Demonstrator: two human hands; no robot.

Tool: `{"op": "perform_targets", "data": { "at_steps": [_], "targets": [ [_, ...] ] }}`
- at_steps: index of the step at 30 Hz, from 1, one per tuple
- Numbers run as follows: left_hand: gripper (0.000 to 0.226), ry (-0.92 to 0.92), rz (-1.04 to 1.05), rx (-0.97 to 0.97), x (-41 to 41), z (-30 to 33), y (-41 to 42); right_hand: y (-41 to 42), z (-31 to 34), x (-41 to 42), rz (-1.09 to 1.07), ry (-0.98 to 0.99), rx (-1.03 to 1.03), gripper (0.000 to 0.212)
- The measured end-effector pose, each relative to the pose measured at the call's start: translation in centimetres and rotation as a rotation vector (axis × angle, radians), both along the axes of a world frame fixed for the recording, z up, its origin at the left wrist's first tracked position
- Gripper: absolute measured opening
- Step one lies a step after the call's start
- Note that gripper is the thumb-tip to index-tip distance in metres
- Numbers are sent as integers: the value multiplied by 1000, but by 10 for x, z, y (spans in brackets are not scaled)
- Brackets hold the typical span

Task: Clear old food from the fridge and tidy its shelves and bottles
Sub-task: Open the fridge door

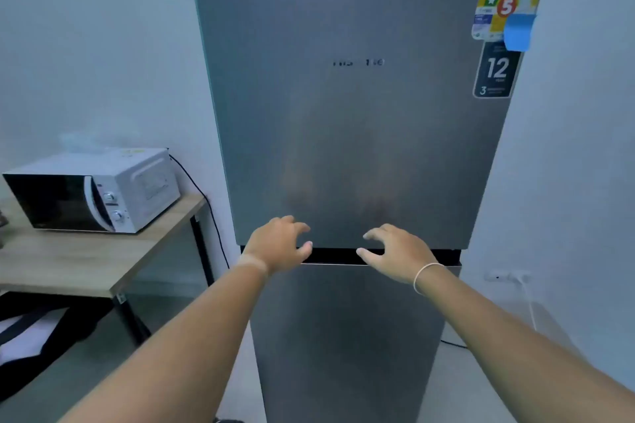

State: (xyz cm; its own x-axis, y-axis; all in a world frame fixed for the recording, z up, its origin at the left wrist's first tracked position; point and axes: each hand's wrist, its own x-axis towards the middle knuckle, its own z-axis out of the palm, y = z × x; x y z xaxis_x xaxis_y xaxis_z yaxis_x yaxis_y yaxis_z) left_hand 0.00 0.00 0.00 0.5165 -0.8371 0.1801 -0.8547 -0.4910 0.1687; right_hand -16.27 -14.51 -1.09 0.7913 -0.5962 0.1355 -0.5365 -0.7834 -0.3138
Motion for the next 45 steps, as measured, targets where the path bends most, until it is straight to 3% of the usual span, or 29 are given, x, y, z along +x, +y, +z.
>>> {"op": "perform_targets", "data": {
  "at_steps": [13, 18, 23, 30, 35, 45],
  "targets": [
    [59, 19, 62, 267, 36, -85, -12, -17, -79, 38, 69, 155, -68, 56],
    [59, -104, 59, 194, 57, -108, -15, -26, -104, 57, 7, 142, -129, 51],
    [54, -163, 64, 32, 76, -132, -20, -28, -132, 74, -110, -51, -276, 37],
    [55, -405, 125, -153, 73, -176, -22, -28, -156, 75, -122, -172, -363, 47],
    [54, -402, 132, -177, 72, -178, -23, -24, -157, 77, -142, -166, -368, 52],
    [66, -271, 87, -24, 64, -156, -7, -9, -151, 77, -192, -58, -371, 65]
  ]
}}
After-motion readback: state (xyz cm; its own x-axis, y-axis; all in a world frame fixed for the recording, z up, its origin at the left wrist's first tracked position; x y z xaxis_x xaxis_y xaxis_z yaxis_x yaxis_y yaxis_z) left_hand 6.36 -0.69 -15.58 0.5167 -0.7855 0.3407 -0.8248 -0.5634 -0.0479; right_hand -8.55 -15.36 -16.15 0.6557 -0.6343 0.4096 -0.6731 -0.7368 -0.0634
